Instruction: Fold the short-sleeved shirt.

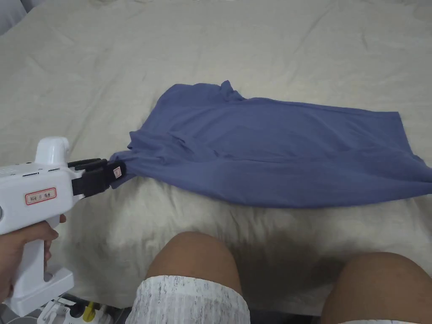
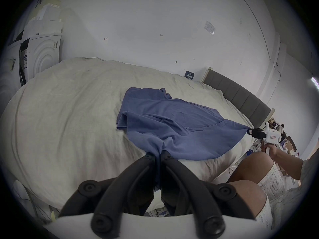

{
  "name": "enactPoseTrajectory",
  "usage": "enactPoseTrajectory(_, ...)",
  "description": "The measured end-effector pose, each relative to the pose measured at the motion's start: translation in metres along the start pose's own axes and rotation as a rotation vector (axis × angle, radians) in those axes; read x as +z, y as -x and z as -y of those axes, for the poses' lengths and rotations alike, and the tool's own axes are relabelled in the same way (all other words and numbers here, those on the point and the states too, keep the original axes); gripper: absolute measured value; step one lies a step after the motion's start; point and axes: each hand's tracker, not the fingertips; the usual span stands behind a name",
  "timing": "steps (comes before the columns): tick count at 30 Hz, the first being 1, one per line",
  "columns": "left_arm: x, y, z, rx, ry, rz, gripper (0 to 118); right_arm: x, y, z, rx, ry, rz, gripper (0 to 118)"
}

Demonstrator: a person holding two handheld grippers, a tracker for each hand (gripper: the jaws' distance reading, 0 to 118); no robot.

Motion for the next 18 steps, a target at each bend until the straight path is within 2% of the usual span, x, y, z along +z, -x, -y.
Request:
enactPoseTrajectory(10,0.016,0.001,0.028,0.014,0.02,-0.017,6,0.022,-0.003,0.018,0.001,0.029,-0.005,6)
enactPoseTrajectory(18,-0.001,-0.001,0.048,0.021,0.08,-0.05,6,0.006,-0.006,0.036,0.003,0.089,0.013,6)
